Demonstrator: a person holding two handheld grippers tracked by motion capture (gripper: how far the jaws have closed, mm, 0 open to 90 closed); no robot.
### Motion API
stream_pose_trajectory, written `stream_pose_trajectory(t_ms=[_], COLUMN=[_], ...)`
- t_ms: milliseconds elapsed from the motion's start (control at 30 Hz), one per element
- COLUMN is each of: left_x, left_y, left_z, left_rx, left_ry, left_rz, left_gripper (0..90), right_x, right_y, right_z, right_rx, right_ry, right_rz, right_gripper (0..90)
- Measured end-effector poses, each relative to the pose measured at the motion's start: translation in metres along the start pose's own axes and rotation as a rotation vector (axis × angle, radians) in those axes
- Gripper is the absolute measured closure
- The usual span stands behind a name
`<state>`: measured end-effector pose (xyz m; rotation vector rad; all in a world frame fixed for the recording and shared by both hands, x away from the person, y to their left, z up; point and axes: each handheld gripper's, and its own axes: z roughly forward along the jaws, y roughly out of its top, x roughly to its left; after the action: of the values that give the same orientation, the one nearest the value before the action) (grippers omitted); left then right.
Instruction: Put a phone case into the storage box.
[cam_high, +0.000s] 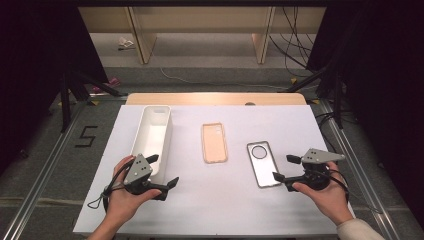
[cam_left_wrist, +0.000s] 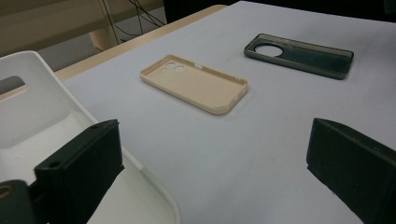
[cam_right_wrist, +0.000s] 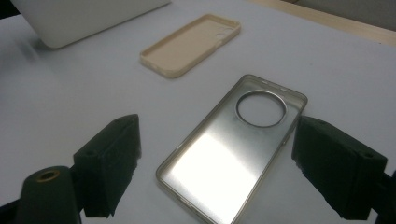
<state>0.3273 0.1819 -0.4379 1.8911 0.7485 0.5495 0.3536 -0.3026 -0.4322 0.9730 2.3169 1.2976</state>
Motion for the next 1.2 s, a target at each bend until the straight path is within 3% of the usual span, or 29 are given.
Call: stream_pose_trajectory(t_ms=[200, 300, 400, 433, 467, 600, 700, 833, 1000, 1200], left_x=[0.0, 0.0, 0.001, 0.001, 0.001, 0.001, 0.0, -0.001, -0.001, -0.001], left_y=[0.0, 0.0, -0.001, -0.002, -0.002, -0.002, -0.001, -0.001, -0.001, -0.002], left_z=[0.0, 0.0, -0.001, -0.002, -0.003, -0.003, -0.003, -0.002, -0.003, -0.004], left_rx=[0.004, 0.005, 0.007, 0.008, 0.005, 0.003, 0.006, 0.007, 0.006, 0.008], left_ry=[0.011, 0.02, 0.023, 0.023, 0.026, 0.027, 0.024, 0.024, 0.024, 0.024], left_rz=[-0.005, -0.004, -0.002, -0.006, -0.009, -0.006, 0.001, 0.001, 0.003, 0.001], left_gripper=[2.9, 3.2, 3.4, 3.4, 3.7, 3.8, 3.9, 4.1, 4.1, 4.3], right_x=[-0.003, -0.005, -0.01, -0.01, -0.014, -0.018, -0.019, -0.027, -0.029, -0.023], right_y=[0.0, 0.0, 0.002, 0.002, 0.003, 0.002, 0.001, -0.004, -0.009, -0.009], right_z=[0.001, 0.001, 0.001, 0.001, 0.003, 0.009, 0.011, 0.019, 0.032, 0.039], right_rx=[-0.005, 0.001, 0.021, 0.021, 0.07, 0.183, 0.222, 0.333, 0.445, 0.489], right_ry=[-0.006, -0.013, -0.03, -0.03, -0.045, -0.109, -0.131, -0.164, -0.136, -0.108], right_rz=[0.006, 0.005, 0.021, 0.021, 0.031, 0.037, 0.04, 0.075, 0.091, 0.076], right_gripper=[18.5, 23.5, 42.1, 42.1, 60.7, 88.2, 90.0, 90.0, 90.0, 90.0])
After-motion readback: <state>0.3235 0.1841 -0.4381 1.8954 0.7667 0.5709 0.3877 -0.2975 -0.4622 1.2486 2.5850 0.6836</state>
